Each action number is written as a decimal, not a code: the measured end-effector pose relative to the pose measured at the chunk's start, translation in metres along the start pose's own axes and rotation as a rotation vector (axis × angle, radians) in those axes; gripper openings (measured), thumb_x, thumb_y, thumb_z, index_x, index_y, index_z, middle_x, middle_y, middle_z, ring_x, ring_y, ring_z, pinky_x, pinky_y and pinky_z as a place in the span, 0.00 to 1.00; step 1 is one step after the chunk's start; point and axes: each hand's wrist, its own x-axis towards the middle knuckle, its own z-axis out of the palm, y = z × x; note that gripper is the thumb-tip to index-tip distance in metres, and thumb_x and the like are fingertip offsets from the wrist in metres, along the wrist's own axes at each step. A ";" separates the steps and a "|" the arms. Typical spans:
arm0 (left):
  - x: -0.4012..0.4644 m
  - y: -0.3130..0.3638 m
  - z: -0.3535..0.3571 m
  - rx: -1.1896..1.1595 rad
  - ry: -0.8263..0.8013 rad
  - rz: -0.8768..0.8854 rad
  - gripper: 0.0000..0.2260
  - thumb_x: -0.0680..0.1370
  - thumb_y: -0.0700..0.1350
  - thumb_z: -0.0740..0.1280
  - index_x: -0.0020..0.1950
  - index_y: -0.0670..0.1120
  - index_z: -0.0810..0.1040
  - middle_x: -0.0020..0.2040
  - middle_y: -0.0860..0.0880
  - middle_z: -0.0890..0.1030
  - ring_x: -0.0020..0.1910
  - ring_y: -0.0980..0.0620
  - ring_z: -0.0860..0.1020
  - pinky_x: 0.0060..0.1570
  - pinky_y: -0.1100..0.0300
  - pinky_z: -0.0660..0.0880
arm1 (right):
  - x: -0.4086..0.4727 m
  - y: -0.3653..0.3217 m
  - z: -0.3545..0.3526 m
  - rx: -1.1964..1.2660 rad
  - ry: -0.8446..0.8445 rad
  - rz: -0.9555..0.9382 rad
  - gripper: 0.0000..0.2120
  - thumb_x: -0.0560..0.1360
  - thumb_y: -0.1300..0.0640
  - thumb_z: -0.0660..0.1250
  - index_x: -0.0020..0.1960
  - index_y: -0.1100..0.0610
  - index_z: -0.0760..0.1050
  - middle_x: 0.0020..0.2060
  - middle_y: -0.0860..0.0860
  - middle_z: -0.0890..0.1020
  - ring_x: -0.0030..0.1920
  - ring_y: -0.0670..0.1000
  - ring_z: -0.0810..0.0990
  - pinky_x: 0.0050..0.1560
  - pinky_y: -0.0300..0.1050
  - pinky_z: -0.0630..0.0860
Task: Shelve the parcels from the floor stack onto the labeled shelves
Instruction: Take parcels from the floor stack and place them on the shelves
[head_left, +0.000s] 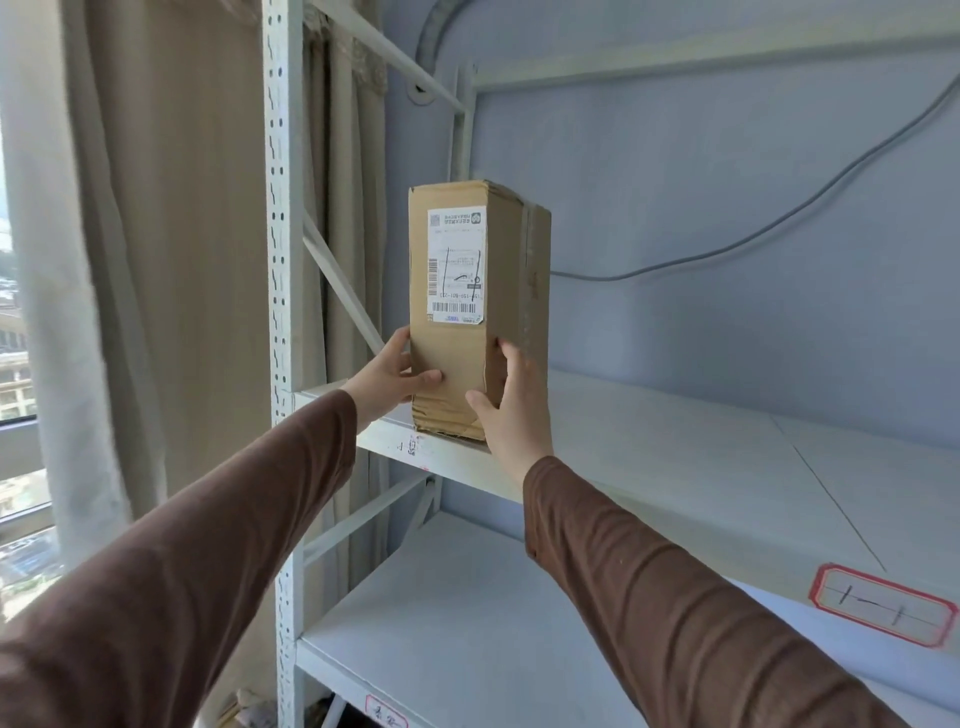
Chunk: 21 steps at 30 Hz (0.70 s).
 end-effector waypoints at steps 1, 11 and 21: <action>0.000 0.000 0.001 -0.003 0.002 0.004 0.32 0.78 0.39 0.73 0.77 0.52 0.62 0.64 0.44 0.80 0.62 0.43 0.81 0.59 0.50 0.81 | 0.000 0.000 0.000 -0.005 0.002 -0.001 0.34 0.76 0.57 0.72 0.77 0.52 0.60 0.73 0.52 0.69 0.71 0.53 0.68 0.73 0.54 0.68; 0.002 -0.002 0.004 -0.059 0.076 0.022 0.40 0.73 0.40 0.78 0.76 0.59 0.59 0.66 0.41 0.78 0.61 0.41 0.81 0.57 0.44 0.81 | 0.001 0.003 -0.002 -0.112 -0.040 0.012 0.35 0.75 0.53 0.74 0.76 0.52 0.62 0.72 0.51 0.69 0.71 0.54 0.66 0.68 0.50 0.68; 0.003 0.006 0.035 -0.071 0.137 0.015 0.37 0.76 0.40 0.75 0.77 0.56 0.56 0.65 0.45 0.74 0.58 0.47 0.80 0.50 0.44 0.83 | 0.008 0.007 -0.007 -0.171 -0.043 0.088 0.39 0.72 0.45 0.76 0.74 0.54 0.59 0.71 0.52 0.71 0.67 0.56 0.69 0.57 0.52 0.74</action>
